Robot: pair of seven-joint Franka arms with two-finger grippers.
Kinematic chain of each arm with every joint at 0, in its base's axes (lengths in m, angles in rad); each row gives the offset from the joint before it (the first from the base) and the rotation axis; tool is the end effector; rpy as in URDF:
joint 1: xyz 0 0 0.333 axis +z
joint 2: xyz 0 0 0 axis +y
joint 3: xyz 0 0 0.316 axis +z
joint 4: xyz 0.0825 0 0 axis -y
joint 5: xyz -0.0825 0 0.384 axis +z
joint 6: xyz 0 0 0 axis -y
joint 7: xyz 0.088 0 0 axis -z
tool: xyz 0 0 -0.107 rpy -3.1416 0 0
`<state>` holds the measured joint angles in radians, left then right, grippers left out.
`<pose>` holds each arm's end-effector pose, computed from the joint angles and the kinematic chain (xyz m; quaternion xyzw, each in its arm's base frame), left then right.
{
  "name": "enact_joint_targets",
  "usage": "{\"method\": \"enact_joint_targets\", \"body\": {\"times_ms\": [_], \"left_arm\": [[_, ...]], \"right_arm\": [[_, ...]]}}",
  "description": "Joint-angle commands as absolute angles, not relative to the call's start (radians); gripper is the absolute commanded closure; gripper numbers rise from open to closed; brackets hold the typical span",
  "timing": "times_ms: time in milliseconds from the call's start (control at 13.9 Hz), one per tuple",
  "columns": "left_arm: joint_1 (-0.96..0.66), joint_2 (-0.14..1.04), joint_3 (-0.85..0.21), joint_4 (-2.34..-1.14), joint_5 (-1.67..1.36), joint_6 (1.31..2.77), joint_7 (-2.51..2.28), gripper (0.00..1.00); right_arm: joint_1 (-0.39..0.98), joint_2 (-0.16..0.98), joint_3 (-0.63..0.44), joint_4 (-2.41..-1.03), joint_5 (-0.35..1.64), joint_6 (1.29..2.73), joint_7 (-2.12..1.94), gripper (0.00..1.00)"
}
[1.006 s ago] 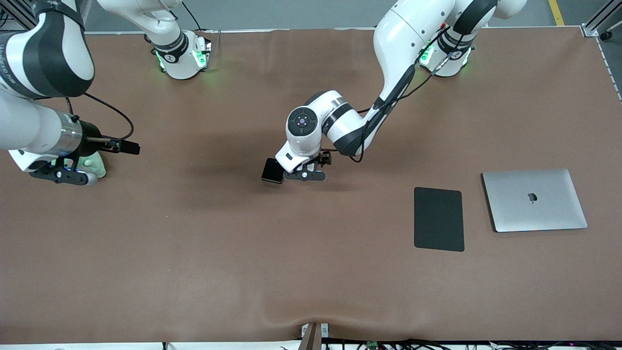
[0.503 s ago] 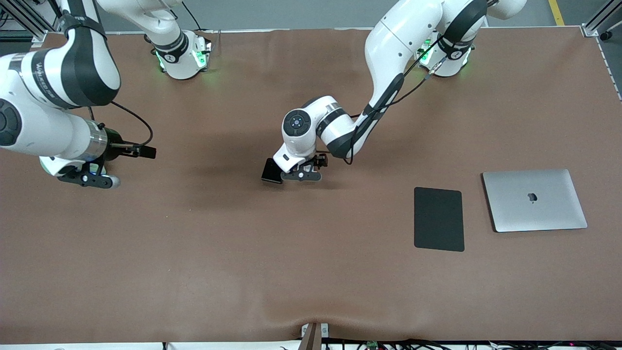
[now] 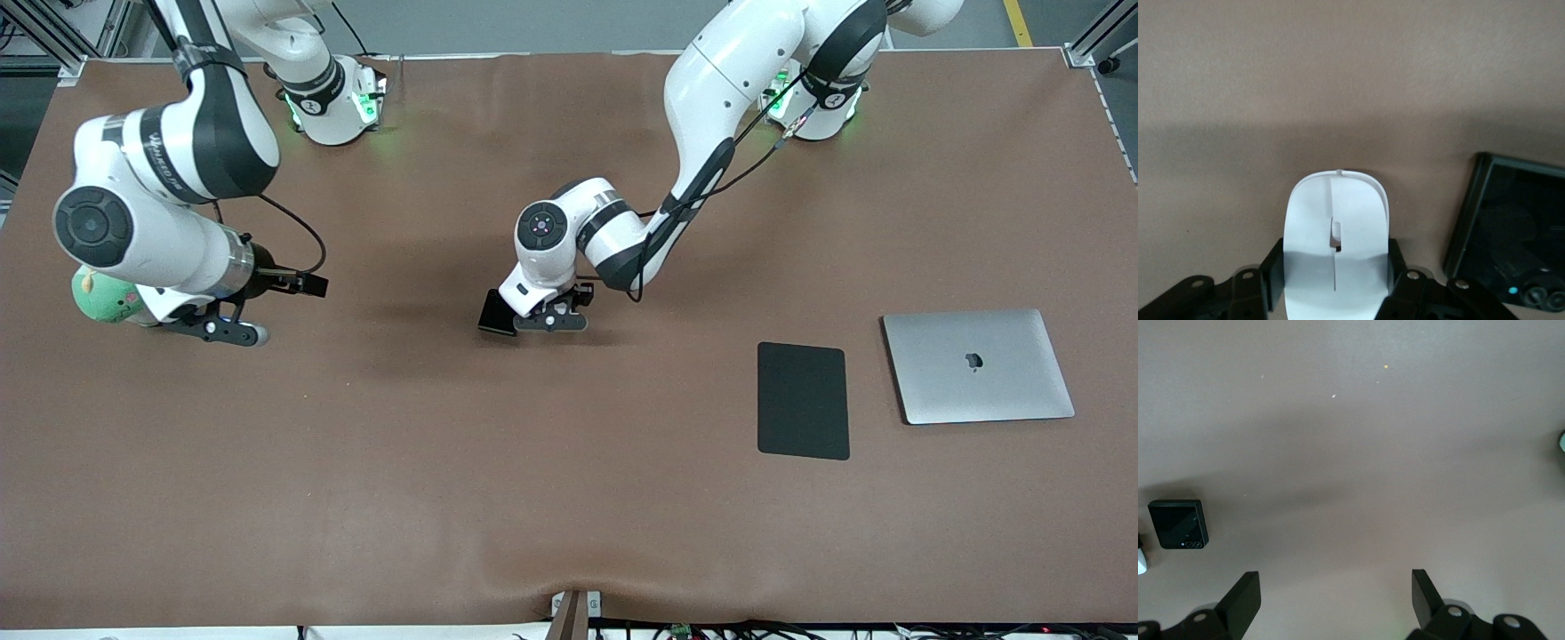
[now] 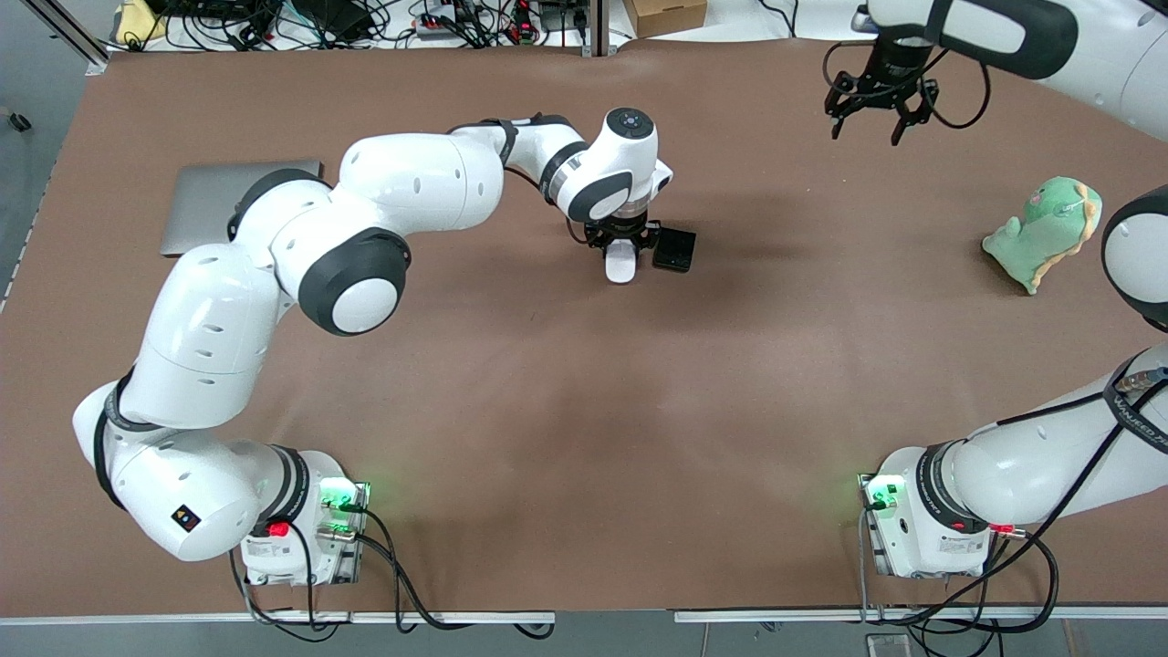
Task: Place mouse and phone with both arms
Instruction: 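Carry the mouse toward the mouse pad while the right gripper reaches the phone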
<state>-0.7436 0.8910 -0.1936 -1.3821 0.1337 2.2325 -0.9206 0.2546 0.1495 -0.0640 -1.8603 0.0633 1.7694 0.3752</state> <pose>0.4578 -0.5680 0.1800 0.9995 -0.0158 -0.0257 0.0047 0.5597 0.1149 0.4200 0.9873 -0.1016 -0.1220 0.0091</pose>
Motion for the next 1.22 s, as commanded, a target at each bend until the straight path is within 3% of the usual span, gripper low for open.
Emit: {"method": "enact_joint_targets", "body": {"times_ms": [0, 431, 718, 1149], "left_arm": [[-0.732, 0.844, -0.187, -1.370, 0.160, 2.223, -0.946, 0.72], [-0.621, 0.688, -0.202, -1.371, 0.140, 2.065, -0.870, 0.69], [-0.504, 0.591, -0.202, -1.374, 0.080, 1.929, -0.680, 0.67], [-0.336, 0.548, -0.201, -1.400, 0.071, 1.842, -0.451, 0.67]], "right_arm": [[0.284, 0.115, -0.068, -1.922, 0.072, 1.828, 0.428, 0.00], [0.377, 0.138, -0.067, -2.009, 0.095, 2.004, 0.572, 0.00], [0.489, 0.233, -0.067, -2.029, 0.107, 2.172, 0.701, 0.00], [0.587, 0.350, -0.066, -2.031, 0.109, 2.368, 0.703, 0.00]]}}
